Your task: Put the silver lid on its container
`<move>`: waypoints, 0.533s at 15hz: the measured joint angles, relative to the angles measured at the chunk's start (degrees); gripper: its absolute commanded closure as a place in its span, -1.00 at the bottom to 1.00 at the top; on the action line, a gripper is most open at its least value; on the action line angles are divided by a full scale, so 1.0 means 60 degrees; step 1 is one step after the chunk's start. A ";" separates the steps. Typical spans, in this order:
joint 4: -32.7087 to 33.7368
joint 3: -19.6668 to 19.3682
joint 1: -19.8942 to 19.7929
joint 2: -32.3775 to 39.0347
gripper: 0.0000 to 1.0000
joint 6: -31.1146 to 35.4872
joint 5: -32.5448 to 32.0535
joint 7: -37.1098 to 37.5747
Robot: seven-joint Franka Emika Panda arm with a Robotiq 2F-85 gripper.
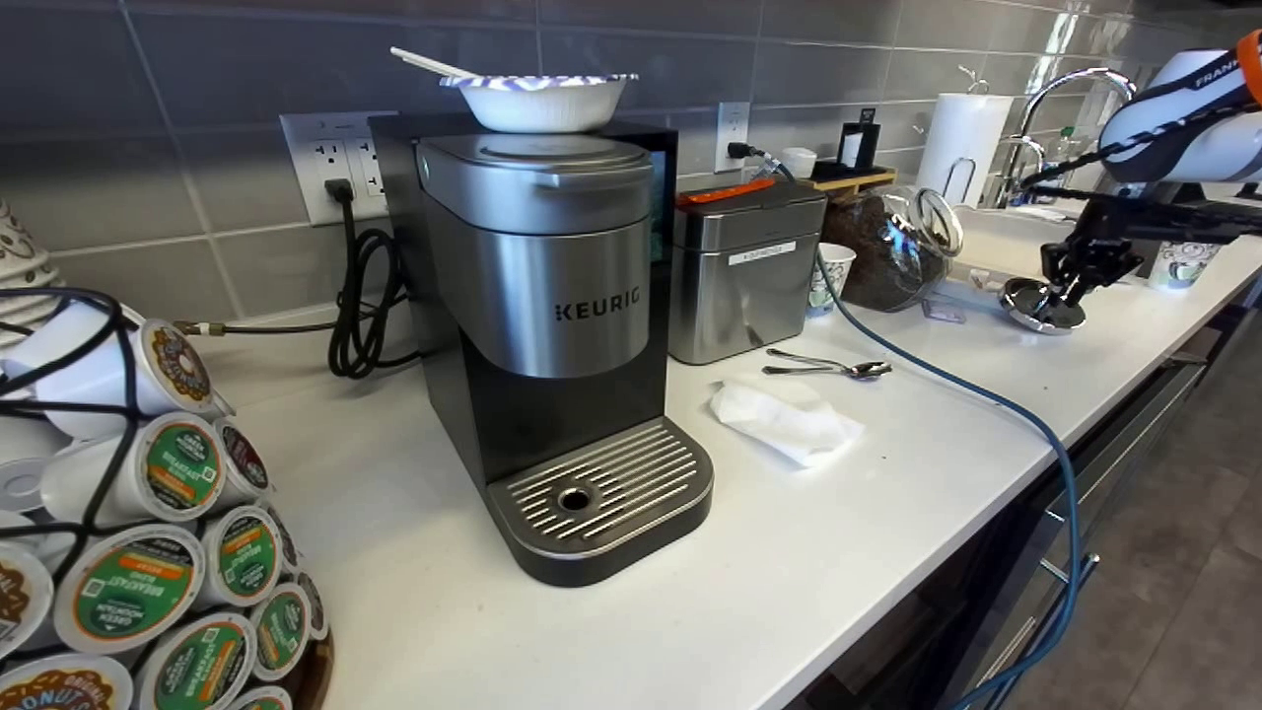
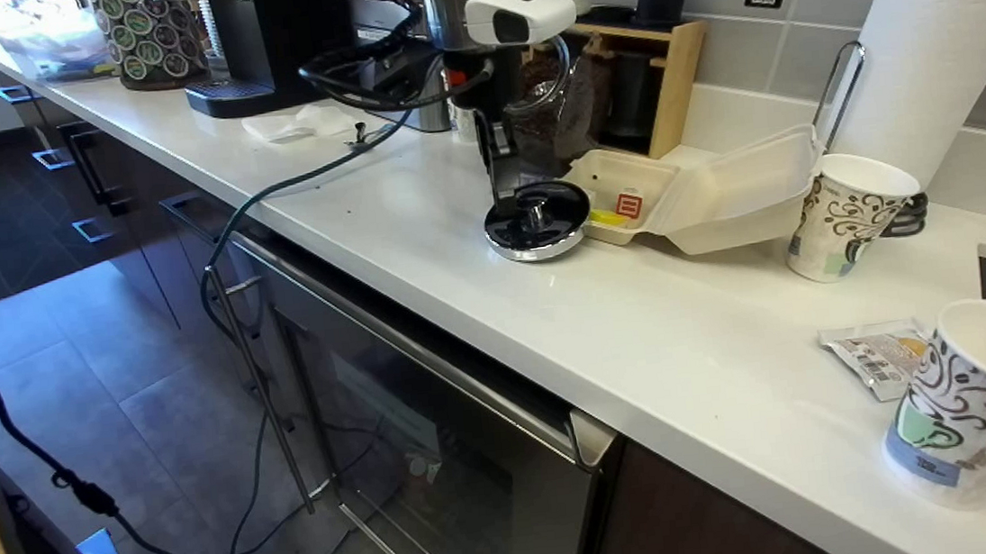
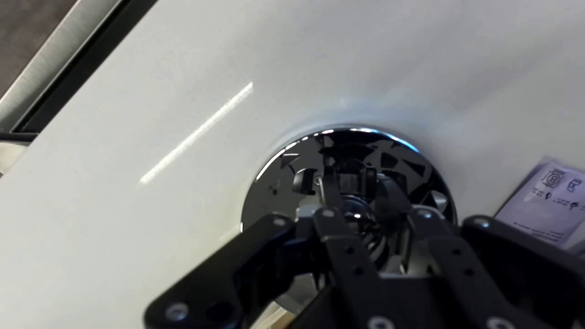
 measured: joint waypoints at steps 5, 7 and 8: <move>0.0015 0.0010 -0.0010 -0.0013 -0.92 0.0036 0.0028 -0.0066; 0.0034 0.0047 -0.0021 -0.0008 -1.00 0.0053 0.0093 -0.0066; 0.0050 0.0079 -0.0033 -0.0002 -1.00 0.0071 0.0147 -0.0066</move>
